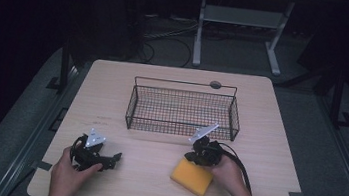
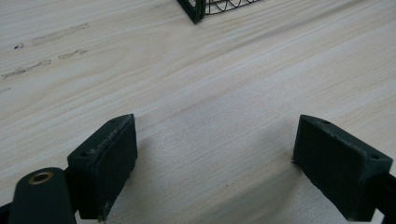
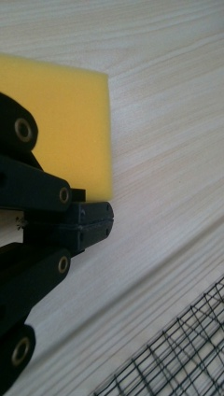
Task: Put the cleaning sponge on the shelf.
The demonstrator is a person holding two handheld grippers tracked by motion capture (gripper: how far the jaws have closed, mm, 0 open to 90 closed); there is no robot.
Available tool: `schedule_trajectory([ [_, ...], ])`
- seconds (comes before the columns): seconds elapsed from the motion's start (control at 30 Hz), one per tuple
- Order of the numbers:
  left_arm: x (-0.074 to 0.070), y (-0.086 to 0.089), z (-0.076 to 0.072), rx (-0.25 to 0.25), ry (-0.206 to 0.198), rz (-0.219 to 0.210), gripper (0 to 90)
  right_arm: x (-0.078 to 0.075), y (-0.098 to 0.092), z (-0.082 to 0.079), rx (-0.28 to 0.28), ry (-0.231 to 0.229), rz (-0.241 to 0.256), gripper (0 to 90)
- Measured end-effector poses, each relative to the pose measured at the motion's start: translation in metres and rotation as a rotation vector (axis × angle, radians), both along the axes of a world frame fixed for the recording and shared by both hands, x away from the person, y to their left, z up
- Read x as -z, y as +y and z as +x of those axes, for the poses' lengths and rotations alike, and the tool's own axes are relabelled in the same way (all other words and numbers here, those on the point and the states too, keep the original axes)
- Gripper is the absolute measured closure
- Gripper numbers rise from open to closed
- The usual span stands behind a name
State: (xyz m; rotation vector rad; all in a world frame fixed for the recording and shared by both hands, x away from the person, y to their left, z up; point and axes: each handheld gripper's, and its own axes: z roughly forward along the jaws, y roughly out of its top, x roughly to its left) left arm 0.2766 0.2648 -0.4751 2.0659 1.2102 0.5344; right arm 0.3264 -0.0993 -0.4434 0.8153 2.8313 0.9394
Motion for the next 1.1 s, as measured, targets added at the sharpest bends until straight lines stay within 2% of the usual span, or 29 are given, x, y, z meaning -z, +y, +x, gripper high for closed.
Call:
schedule_trajectory([
  [0.27, 0.0, 0.0, 0.0, 0.0, 0.0, 0.0, 12.8, -0.001, 0.006, -0.001, -0.01, 0.0, -0.02, 89.6],
  [0.6, 0.0, 0.0, 0.0, 0.0, 0.0, 0.0, 12.8, -0.009, -0.009, -0.003, 0.027, -0.015, -0.016, 81.9],
  [0.73, 0.0, 0.0, 0.0, 0.0, 0.0, 0.0, 12.8, -0.013, -0.017, -0.004, 0.06, -0.023, -0.011, 66.3],
  [0.87, 0.0, 0.0, 0.0, 0.0, 0.0, 0.0, 12.8, -0.016, -0.026, -0.005, 0.099, -0.027, -0.013, 54.3],
  [0.93, 0.0, 0.0, 0.0, 0.0, 0.0, 0.0, 12.8, -0.017, -0.028, -0.005, 0.103, -0.025, -0.012, 52.1],
  [0.97, 0.0, 0.0, 0.0, 0.0, 0.0, 0.0, 12.8, -0.018, -0.032, -0.006, 0.115, -0.025, -0.018, 45.4],
  [1.1, 0.0, 0.0, 0.0, 0.0, 0.0, 0.0, 12.8, -0.02, -0.04, -0.01, 0.13, -0.02, -0.021, 35.2],
])
